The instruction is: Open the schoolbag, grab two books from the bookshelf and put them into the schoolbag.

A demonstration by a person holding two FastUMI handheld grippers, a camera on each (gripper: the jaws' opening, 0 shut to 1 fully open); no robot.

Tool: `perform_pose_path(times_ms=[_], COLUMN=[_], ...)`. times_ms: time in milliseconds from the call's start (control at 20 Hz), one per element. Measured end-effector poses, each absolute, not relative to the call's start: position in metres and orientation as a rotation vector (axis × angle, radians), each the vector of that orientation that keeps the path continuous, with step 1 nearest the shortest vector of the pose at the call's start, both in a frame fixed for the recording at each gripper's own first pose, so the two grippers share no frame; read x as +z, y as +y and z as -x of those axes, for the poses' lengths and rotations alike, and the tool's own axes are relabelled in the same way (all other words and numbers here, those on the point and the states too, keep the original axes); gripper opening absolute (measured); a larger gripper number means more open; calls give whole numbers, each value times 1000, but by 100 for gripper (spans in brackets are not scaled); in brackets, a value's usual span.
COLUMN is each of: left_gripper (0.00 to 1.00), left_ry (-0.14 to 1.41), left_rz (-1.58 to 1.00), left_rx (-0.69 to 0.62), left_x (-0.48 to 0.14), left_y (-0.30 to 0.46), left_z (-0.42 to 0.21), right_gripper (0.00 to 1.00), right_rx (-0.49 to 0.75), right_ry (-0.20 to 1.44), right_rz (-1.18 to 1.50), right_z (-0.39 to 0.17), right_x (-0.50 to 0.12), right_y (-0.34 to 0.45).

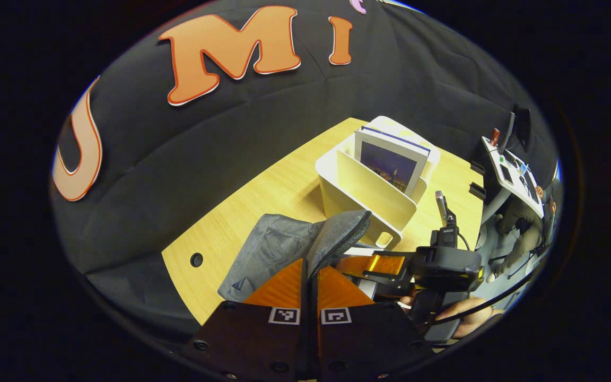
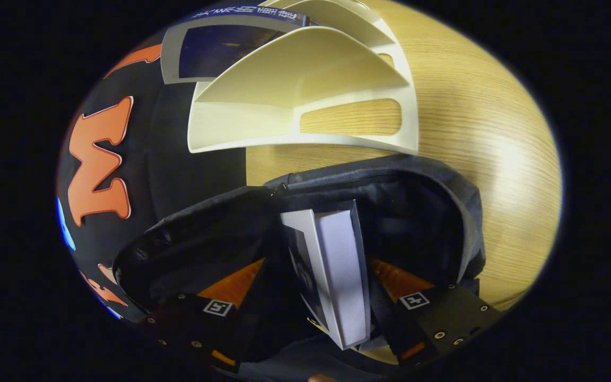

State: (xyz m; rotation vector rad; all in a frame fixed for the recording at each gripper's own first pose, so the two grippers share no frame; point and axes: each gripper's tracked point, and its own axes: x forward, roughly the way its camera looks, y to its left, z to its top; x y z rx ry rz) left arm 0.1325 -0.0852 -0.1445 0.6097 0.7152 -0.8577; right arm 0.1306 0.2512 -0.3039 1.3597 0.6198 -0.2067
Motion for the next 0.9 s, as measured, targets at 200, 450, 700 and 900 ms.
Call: perform_pose_path(times_ms=[200,450,700,900], left_gripper=[0,1,1,1], left_ry=[718,733,738,748], left_rz=[-600,-585,-549,-529], left_rx=[-865,-885,-892,-895], left_x=[-150,-160,-164,-170], left_y=[-82,-77,-74,-73], left_z=[-132,-122,-118,-112], right_gripper=[100,100,99,99], right_rx=[-189,-164,-190,-234], right_ry=[659,619,604,591], right_rz=[-1311,-1229,-1045,-888], right_z=[-103,-68,-24,-4], right_x=[-288,-250,-214,-174], right_y=[247,212,153,104])
